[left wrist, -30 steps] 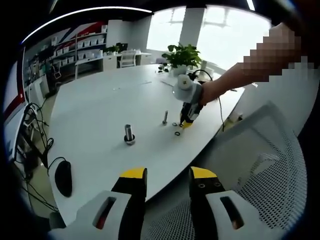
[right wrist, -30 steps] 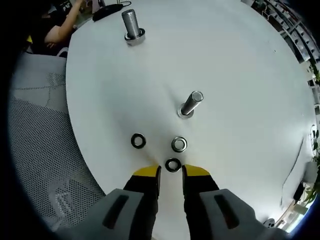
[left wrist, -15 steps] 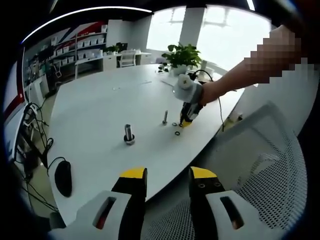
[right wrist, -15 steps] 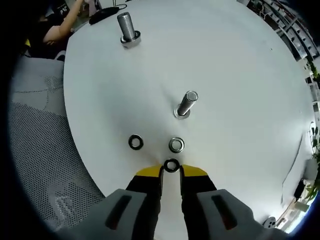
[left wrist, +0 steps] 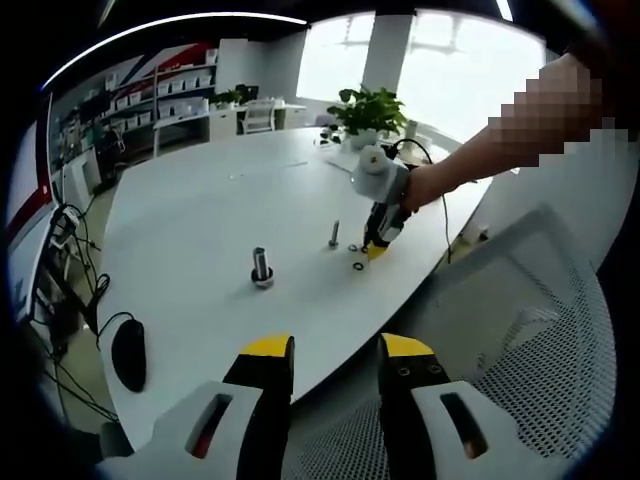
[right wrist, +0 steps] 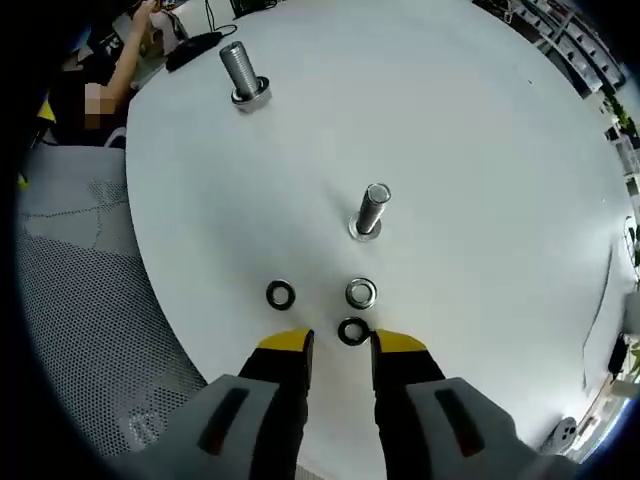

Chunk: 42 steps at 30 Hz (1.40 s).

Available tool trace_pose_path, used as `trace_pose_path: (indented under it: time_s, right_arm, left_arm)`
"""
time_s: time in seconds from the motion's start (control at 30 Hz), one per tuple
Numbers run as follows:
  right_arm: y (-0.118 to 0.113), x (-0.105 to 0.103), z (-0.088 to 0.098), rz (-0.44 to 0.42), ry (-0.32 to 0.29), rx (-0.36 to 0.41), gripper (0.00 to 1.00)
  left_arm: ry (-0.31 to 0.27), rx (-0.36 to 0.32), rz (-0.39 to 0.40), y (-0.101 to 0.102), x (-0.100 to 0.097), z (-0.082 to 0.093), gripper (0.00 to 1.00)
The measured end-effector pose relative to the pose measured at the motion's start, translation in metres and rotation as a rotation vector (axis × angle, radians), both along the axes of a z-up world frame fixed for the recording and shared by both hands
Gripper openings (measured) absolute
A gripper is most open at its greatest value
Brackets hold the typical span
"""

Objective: Place the washer onto the threaded stud by aligning its center hole with the stud, sliding it down to the base, and recovering from edge contact or off-axis alignment until the washer reaches the visible bottom stop.

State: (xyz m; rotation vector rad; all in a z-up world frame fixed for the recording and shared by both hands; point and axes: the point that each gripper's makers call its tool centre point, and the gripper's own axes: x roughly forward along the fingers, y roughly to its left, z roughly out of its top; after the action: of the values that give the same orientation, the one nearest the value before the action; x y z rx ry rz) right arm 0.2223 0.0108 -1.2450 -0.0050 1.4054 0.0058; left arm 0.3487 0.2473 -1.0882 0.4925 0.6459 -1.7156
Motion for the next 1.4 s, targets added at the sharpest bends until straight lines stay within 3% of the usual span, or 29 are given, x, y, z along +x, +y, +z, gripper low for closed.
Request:
trace_pose_path:
  time_s: [0.2,0.27,0.4,0.47,0.6,0.7,0.87,1.07,1.4]
  right_arm:
    - [0.004,0.002,0.004,0.007,0.023,-0.004,0.25]
    - [-0.001,0.004,-0.002,0.011,0.035,-0.004,0.25]
    - [0.012,0.002,0.012,0.005,0.043,-0.006,0.24]
    - [-0.003,0.009,-0.001,0.006,0.042,-0.007,0.23]
    - [0.014,0.001,0.014,0.013,0.024,-0.014,0.23]
    - [-0.004,0.004,-0.003,0.013,0.012,-0.013,0.23]
    - [-0.003,0.008,0.004,0.031,0.001,-0.016,0.22]
    - [-0.003,0.007,-0.001,0.049,-0.002,-0.021,0.19]
    - [0.004,0.01,0.004,0.21,0.01,-0.02,0.18]
  left_arm:
    - [-0.001,0.002,-0.003,0.0,0.001,-0.002,0.31]
    - [-0.002,0.003,-0.005,0.0,0.0,-0.002,0.31]
    - [-0.002,0.004,-0.005,0.0,0.001,-0.002,0.31]
    - [-0.002,0.003,-0.004,0.0,0.0,-0.001,0.31]
    - [-0.002,-0.002,0.002,0.0,0.001,0.0,0.31]
    - [0.0,-0.006,0.004,0.0,0.002,-0.001,0.31]
    - [-0.002,-0.005,-0.001,-0.001,0.0,0.001,0.31]
    - [0.004,-0.013,0.005,-0.001,0.002,0.002,0.31]
    - [0.001,-0.011,0.003,-0.001,0.001,0.001,0.31]
